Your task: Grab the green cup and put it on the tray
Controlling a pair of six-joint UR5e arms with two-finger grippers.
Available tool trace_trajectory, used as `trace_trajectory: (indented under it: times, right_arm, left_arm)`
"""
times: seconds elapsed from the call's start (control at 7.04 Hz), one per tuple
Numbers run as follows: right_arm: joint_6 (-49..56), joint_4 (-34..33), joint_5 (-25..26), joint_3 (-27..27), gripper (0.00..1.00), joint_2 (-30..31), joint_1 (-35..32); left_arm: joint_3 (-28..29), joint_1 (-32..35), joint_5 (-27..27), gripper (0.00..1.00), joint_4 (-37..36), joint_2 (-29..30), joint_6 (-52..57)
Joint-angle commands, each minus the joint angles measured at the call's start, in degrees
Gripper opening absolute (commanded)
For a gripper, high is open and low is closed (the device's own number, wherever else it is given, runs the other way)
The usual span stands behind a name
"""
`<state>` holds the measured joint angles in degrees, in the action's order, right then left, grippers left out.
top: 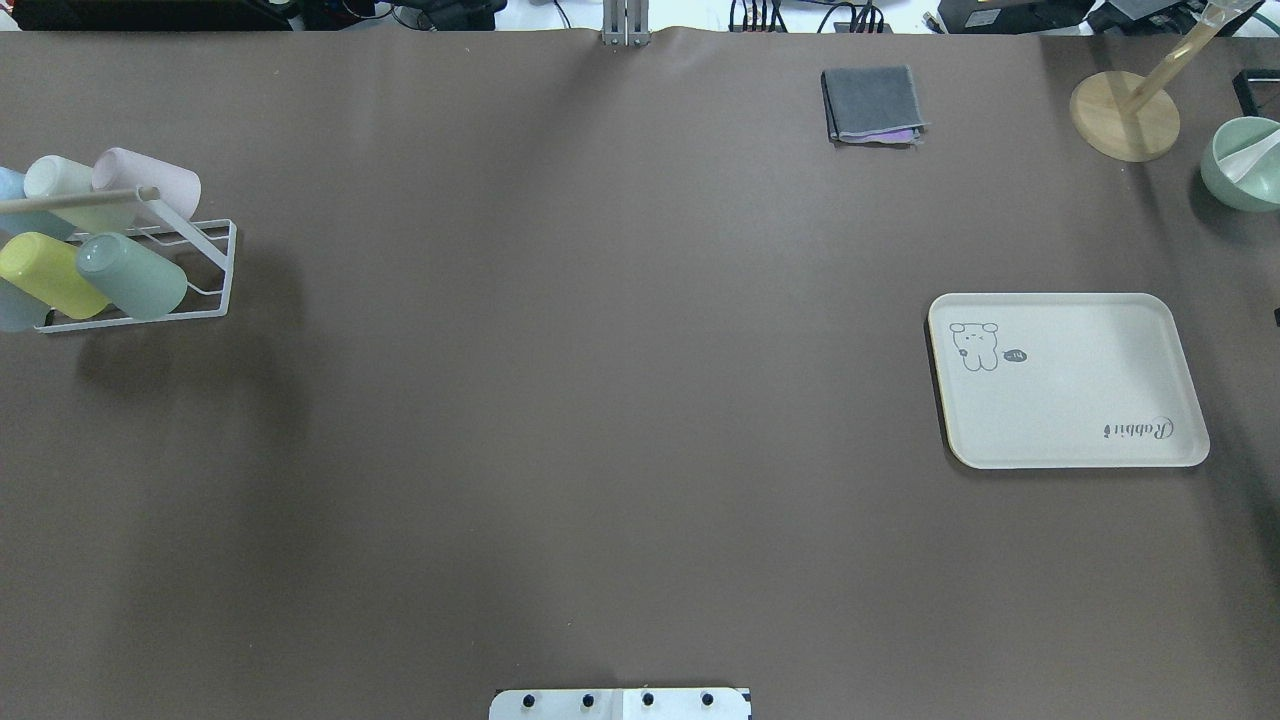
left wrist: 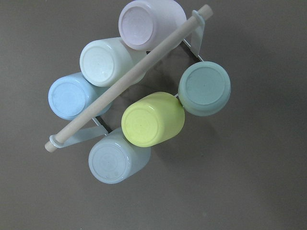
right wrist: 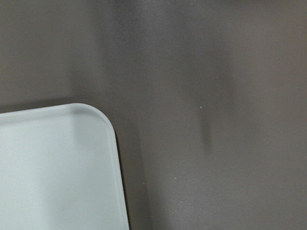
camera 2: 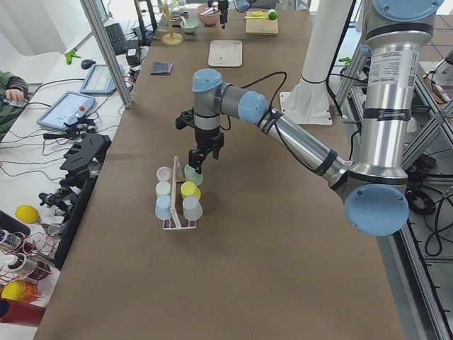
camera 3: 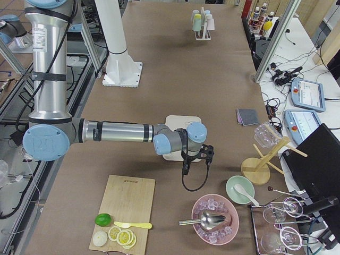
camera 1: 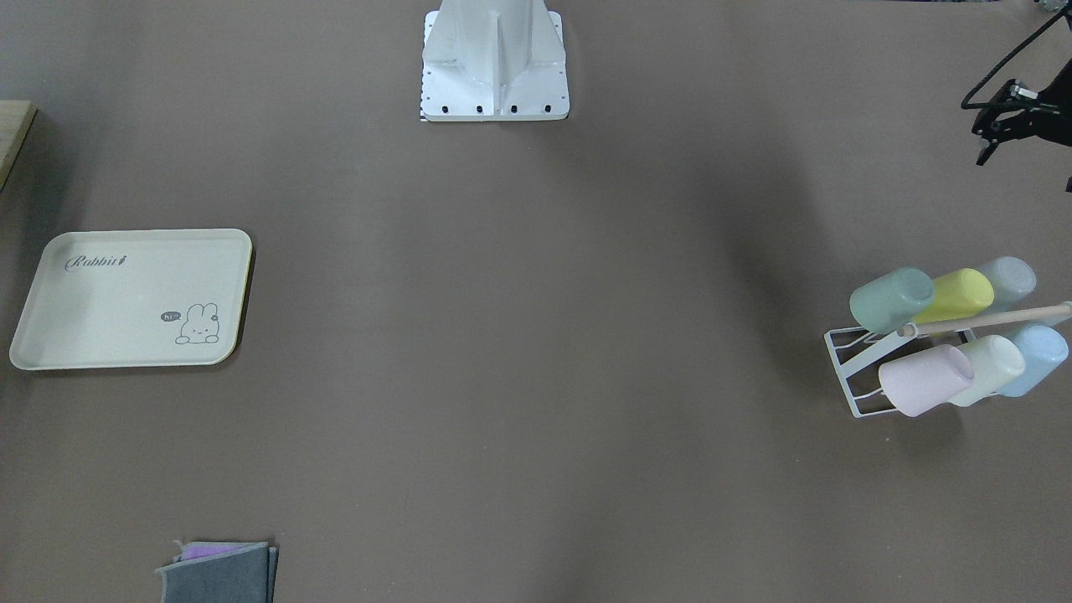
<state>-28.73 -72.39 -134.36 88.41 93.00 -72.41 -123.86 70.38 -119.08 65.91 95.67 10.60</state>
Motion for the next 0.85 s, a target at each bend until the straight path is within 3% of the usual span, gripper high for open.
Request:
trace_trajectory:
  times: [0.0,0.43,0.71]
  right_arm:
    - [-3.5,4.7,-0.02,-1.66,1.0,0.42,2.35]
    - [-6.95,9.54,-0.02,-3.24,0.94,0.78,5.16]
    - [-7.04,13.22,0.07,-6.48,0.87,0.07,6.49]
  left_arm:
    - [-0.5,-6.44,8.54,0.99,-5.69,5.57,0.03]
    - [0.29,-21.29,28.41,0.99,-5.71,7.96,3.26]
    - [1.6,-25.1,38.86,0.99,-6.4,8.92,13.59]
